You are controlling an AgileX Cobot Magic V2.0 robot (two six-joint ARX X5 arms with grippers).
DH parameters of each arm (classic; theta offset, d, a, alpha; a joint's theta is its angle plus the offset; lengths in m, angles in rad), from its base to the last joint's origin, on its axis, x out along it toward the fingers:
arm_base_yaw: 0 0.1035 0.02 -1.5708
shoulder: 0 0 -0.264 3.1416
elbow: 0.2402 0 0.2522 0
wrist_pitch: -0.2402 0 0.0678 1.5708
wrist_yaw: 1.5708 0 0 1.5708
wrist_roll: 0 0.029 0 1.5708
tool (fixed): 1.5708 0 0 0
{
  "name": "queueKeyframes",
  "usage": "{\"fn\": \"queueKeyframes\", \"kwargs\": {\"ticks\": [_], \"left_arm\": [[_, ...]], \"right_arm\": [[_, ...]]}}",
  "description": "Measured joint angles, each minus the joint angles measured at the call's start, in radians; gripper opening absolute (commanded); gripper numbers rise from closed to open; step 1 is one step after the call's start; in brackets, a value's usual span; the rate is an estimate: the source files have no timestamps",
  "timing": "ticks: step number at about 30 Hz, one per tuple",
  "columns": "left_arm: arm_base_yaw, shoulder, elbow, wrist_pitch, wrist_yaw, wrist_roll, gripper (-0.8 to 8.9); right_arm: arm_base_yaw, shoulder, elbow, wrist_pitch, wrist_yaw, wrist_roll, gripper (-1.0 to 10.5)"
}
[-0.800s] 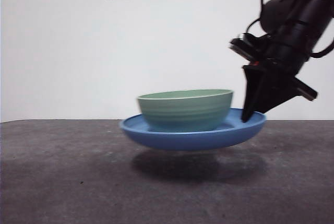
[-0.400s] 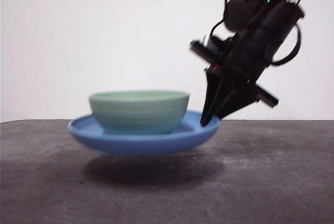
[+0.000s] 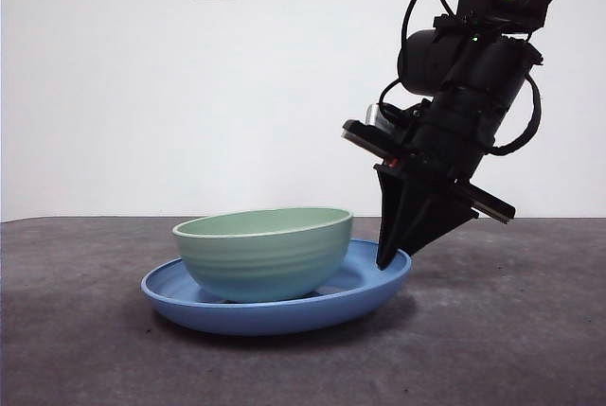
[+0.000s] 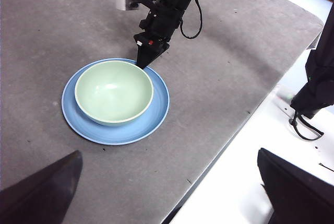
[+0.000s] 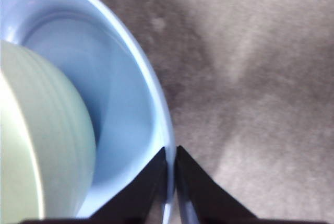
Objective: Place the green bowl on the blue plate
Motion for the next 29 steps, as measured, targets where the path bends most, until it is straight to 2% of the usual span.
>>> {"fn": "queueKeyframes", "kwargs": {"ticks": [4,8,18,24,29], "left_arm": [[0.000,0.000,0.000,0.000,0.000,0.000,5.92],[0.000,0.000,0.000,0.000,0.000,0.000,5.92],[0.000,0.000,0.000,0.000,0.000,0.000,5.92],[0.000,0.000,0.000,0.000,0.000,0.000,5.92],[0.000,0.000,0.000,0.000,0.000,0.000,5.92]], "right_arm": [[0.000,0.014,0.000,-0.005,0.014,0.000,0.4],[0.000,0.014,0.000,-0.006,0.017,0.000,1.7],[-0.004,0.006,0.021,-0.013,0.044,-0.001,2.0],[-0.011,-0.117,0.094,-0.090,0.098,-0.013,3.4],[-0.012,-0.288,0.147,-0.190,0.119,-0.049,5.0]]}}
